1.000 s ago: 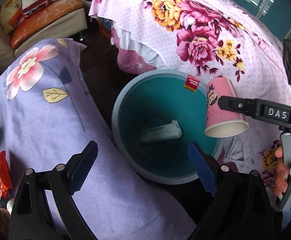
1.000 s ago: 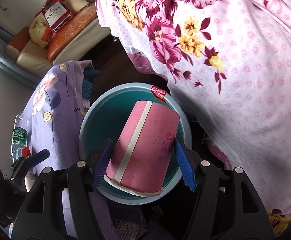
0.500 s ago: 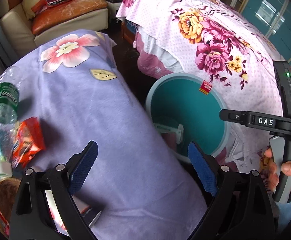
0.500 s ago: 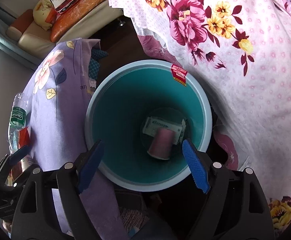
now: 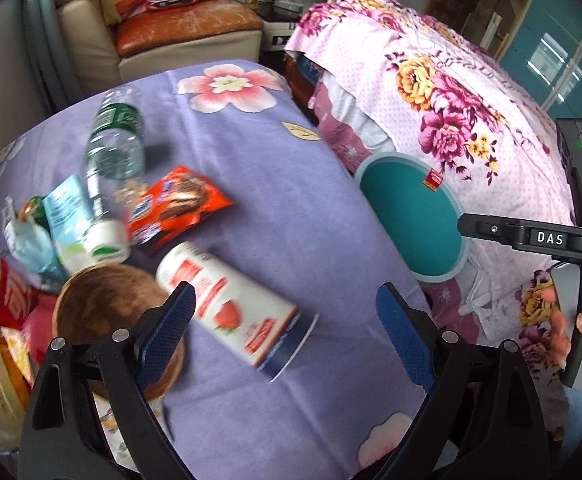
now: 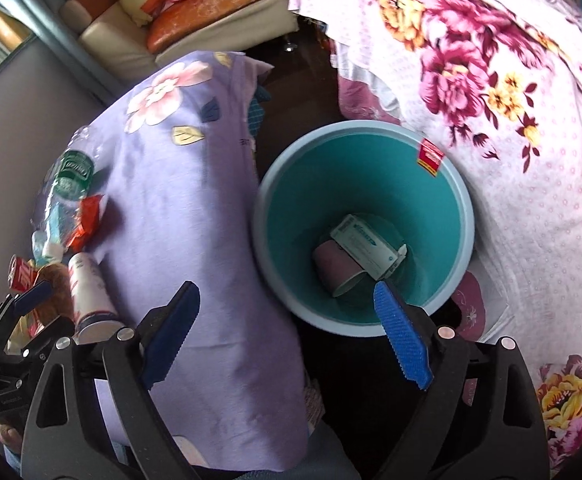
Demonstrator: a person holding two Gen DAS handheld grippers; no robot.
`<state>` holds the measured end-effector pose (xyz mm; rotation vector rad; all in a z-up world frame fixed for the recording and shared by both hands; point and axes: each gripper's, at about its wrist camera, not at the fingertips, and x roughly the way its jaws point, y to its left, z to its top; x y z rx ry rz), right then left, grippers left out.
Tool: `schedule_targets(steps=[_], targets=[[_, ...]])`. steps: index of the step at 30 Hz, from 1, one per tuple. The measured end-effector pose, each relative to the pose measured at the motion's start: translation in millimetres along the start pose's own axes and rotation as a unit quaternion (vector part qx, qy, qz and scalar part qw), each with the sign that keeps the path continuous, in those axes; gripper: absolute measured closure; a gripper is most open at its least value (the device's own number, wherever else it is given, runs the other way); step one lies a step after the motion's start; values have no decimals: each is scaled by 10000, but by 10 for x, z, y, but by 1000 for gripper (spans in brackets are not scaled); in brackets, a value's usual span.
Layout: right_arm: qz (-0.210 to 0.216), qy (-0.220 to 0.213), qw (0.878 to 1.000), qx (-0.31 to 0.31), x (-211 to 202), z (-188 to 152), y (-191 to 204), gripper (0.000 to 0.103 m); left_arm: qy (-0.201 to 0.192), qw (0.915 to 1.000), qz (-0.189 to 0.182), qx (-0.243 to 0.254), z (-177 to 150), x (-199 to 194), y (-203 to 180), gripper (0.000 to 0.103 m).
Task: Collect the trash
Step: 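Grasp the coconut shell bowl with the left gripper while the right grasps the yogurt cup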
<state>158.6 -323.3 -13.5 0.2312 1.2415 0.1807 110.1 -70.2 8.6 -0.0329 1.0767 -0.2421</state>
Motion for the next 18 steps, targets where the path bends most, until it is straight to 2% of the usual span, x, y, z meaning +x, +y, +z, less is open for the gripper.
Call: schedule_targets(steps=[10,18], targets=[[145,253,9966,-773,-24,-59,798,18,-355,9984,58,-431,-393,-466,712,11],[295,658,9832,-1679,242,-101,1624,18,-331,9961,192,-800,-617,-539,1206,11]])
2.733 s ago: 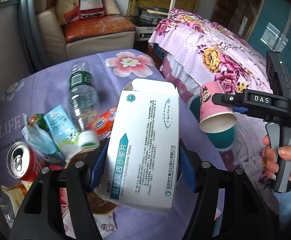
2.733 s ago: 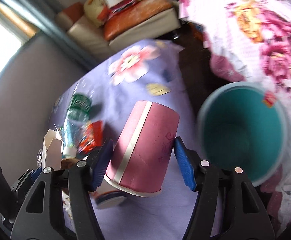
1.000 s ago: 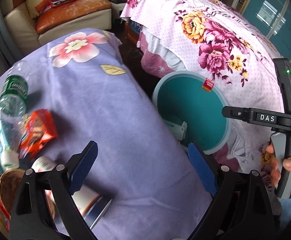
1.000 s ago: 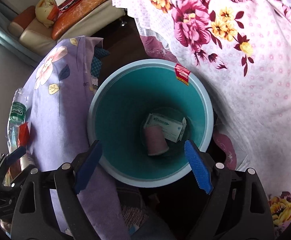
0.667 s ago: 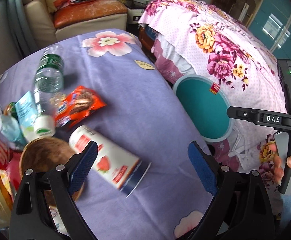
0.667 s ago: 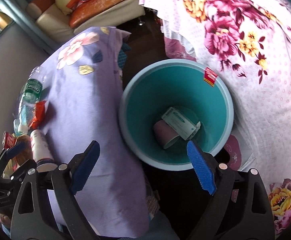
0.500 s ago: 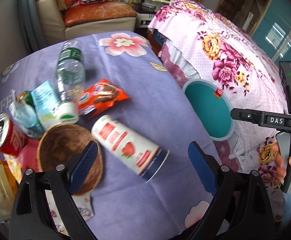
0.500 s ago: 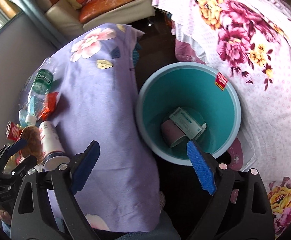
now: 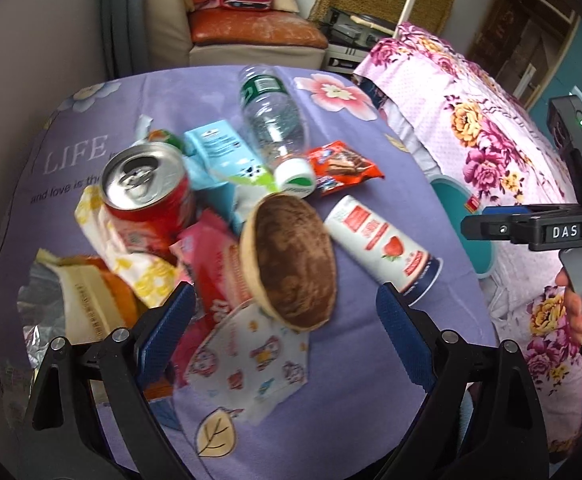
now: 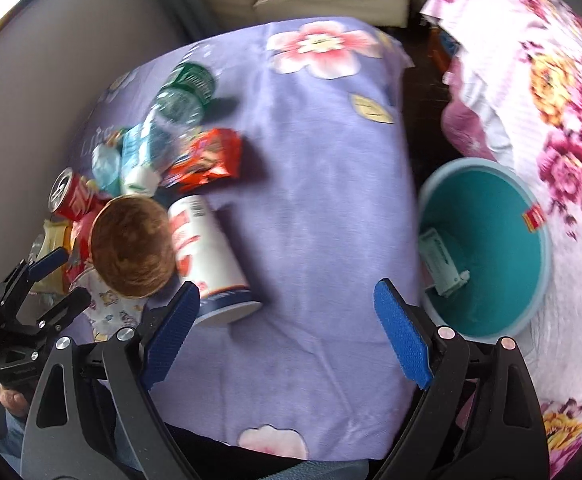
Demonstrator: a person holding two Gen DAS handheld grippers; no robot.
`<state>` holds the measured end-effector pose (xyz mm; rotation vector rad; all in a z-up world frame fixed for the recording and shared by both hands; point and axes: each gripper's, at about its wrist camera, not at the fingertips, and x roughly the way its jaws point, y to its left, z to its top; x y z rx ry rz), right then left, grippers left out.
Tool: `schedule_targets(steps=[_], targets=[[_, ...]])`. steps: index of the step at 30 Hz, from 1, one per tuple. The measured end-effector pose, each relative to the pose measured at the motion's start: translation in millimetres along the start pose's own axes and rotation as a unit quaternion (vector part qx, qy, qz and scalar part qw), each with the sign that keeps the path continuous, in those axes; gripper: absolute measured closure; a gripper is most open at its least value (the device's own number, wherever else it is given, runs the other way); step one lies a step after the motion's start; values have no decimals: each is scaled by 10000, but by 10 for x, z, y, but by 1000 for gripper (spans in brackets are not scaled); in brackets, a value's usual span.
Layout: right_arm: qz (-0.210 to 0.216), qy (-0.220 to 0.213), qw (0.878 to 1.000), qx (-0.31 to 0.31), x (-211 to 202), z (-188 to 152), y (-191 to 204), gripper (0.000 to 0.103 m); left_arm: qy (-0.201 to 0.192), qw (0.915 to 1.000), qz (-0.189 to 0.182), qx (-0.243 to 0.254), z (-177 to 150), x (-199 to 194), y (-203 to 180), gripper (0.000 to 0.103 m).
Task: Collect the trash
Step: 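Grasp the coconut shell bowl with the left gripper while the right grasps the yogurt cup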
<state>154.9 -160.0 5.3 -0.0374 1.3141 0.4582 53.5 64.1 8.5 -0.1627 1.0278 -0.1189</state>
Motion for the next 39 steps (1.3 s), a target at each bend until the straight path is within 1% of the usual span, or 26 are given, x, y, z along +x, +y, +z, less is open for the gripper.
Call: schedule_targets(steps=[4,7,8,9,13,19,22,23,26,28,29,30,37,39], targets=[[-21,224,9990,-393,223,81,269,19,36,9999,34,-88,-38,13,131,11],[-38,422,9974,-591,402,158,404,32,64,9999,72,-102,-47,32,189,11],[-35,503,9968,-623,460,179,439,38,76,9999,73,-100,-44,39,202,11],[-26,547,9964,-647,494,201,455,40,81,9999,77,-97,-41,47,215,11],[76,679,9948,-752,605,240,503,40,95,9999,99,-99,-23,68,255,11],[281,788,9941,-691,744,233,474,40,147,9997,148,-95,20,101,238,11],[425,841,9935,-642,776,206,442,47,168,9997,176,-41,43,121,190,11],[454,838,9933,-650,773,187,435,51,174,9997,179,-19,51,129,176,11],[494,743,9944,-564,723,141,373,52,139,9997,209,66,70,142,109,12],[468,655,9958,-429,665,107,279,52,70,9996,246,142,91,137,59,25],[465,633,9962,-376,641,91,236,52,107,9995,233,188,108,149,35,38],[455,601,9967,-313,599,50,166,52,138,9995,222,195,124,162,27,45],[398,435,9983,16,451,-128,-92,52,427,9983,360,153,174,342,40,45],[389,378,9985,103,414,-192,-150,52,377,9983,432,102,179,314,42,45]])
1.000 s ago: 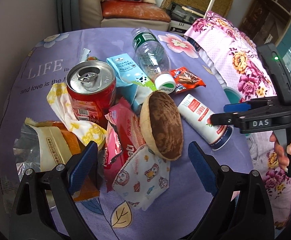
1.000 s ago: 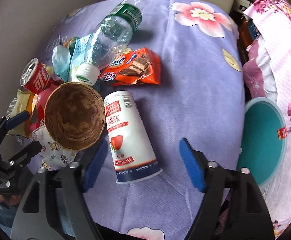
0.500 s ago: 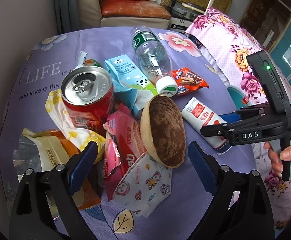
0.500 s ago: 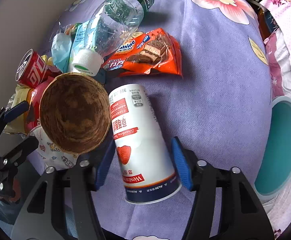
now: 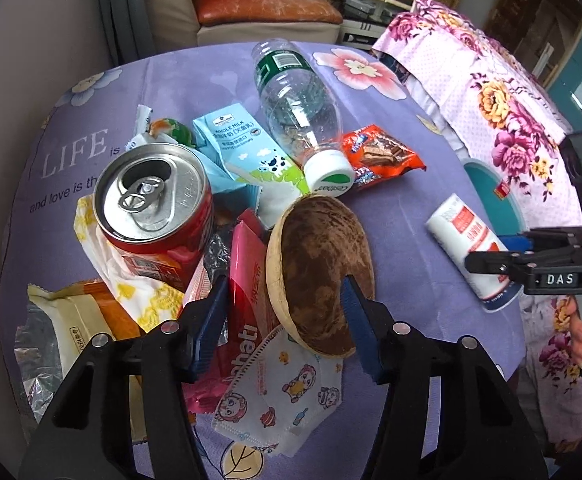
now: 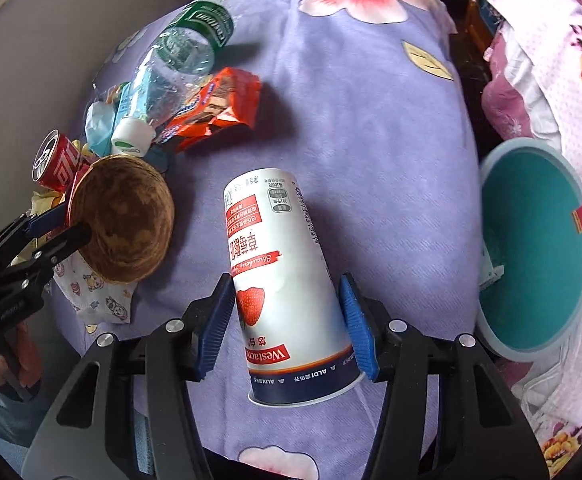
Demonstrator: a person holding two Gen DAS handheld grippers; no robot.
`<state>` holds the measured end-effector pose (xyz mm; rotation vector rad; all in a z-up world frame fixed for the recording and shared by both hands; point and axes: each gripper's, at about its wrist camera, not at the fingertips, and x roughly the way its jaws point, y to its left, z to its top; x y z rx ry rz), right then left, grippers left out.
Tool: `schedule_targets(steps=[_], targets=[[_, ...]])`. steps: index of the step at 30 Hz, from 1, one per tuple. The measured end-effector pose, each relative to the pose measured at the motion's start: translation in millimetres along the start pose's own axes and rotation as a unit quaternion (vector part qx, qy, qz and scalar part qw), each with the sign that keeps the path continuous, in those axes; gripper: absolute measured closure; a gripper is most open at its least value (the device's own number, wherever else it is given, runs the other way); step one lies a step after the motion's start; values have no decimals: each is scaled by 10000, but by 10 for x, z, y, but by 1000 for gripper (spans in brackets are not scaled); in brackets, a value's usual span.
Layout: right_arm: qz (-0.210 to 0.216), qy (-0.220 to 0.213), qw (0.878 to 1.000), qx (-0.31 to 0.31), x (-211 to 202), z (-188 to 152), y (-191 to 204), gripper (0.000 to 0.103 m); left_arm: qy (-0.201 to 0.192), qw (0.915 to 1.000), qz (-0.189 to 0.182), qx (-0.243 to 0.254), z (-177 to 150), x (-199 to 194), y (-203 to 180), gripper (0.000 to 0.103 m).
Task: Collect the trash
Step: 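Grasp the coconut shell bowl with the left gripper while the right grasps the yogurt cup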
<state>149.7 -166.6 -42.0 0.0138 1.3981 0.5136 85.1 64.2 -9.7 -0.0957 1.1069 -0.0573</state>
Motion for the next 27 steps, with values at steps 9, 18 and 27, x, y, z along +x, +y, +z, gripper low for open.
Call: schedule_targets(steps=[9,18,27], targets=[[132,-76,9997,192,15,-94,-119,52,-628,9980,69,100,82,-424,-66,65],[213,-58,9996,198,46,-151,-125,52,123,9997,198,84,66,33,-37,66],[208,29,9996,173,76,-117,-134,51,471,9985,118,260,41,416,-172,57]])
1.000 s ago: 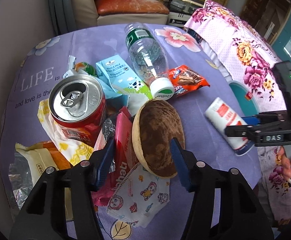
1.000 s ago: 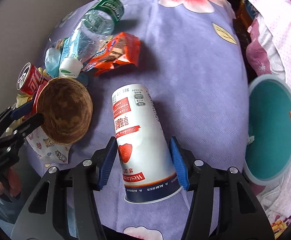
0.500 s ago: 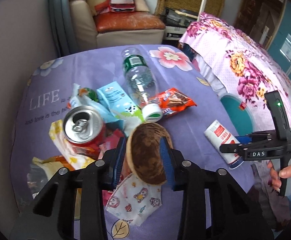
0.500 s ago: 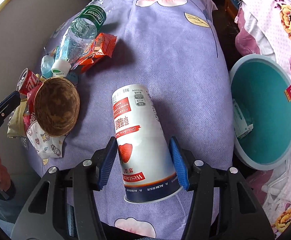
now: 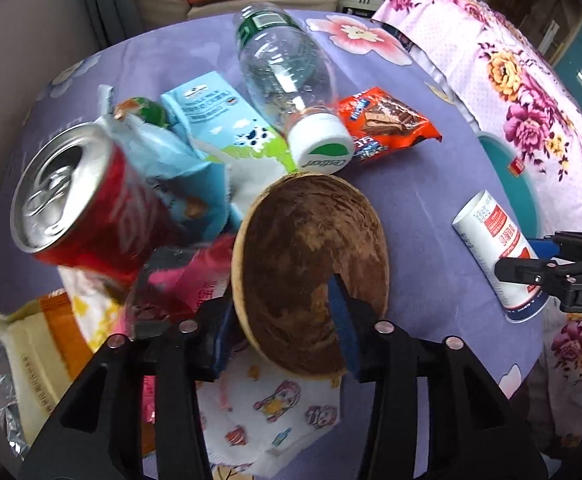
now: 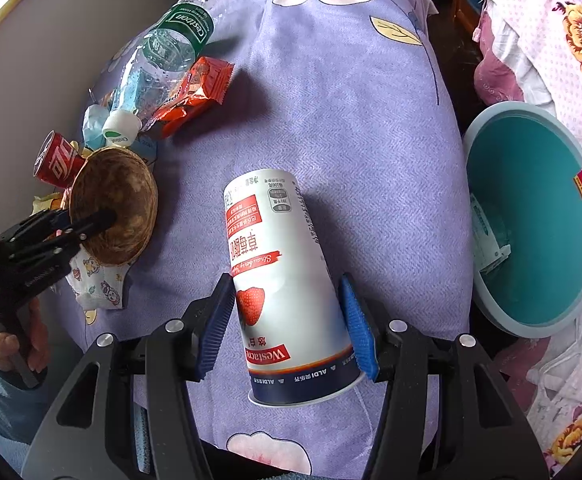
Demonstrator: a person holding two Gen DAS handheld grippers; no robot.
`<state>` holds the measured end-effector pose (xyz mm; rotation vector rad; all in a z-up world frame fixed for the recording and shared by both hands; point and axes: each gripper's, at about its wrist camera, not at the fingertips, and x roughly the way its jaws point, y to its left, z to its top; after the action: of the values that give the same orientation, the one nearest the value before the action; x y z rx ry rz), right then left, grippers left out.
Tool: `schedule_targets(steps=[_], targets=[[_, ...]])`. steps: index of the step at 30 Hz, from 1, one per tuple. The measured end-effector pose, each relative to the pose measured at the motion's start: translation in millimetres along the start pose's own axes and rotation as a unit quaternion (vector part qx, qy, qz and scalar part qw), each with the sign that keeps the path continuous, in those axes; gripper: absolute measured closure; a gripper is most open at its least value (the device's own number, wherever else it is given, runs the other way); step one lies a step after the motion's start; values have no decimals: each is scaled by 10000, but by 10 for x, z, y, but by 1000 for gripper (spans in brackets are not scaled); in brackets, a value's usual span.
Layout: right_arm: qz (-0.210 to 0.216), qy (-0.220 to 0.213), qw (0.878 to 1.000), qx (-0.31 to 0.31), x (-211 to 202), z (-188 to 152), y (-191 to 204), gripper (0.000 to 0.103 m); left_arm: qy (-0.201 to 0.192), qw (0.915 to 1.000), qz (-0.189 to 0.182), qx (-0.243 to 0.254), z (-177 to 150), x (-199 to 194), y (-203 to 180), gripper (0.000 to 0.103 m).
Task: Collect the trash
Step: 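Grasp the coconut shell bowl with the left gripper while the right grasps the yogurt cup, then carry both items over the wastebasket and release them inside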
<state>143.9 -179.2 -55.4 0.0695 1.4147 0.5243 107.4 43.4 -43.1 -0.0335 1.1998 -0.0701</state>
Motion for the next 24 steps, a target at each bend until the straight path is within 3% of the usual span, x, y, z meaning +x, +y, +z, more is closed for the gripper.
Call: schedule_targets(steps=[2,4,6,12,19,24], targets=[[-11,25,10000,-16,5,16,-1,51,-53,10000,49,45,26,21,-41,57],[-40,38,10000,-49,12,45,15,51,-205,9994,273,82,36,-12,-75,86],[-75,42,9999,-96,25,68,33,51,-278,9995,156,25,45,-71,-80,94],[-142,50,9997,-214,106,72,74,52,-556,9979,302,136,45,-285,-174,95],[153,-540,9984,7,-219,58,-87,54,-811,9965,116,185,177,-534,-361,95],[49,-1130,9921,535,-661,63,-540,54,-914,9947,-109,448,417,-516,-780,95]])
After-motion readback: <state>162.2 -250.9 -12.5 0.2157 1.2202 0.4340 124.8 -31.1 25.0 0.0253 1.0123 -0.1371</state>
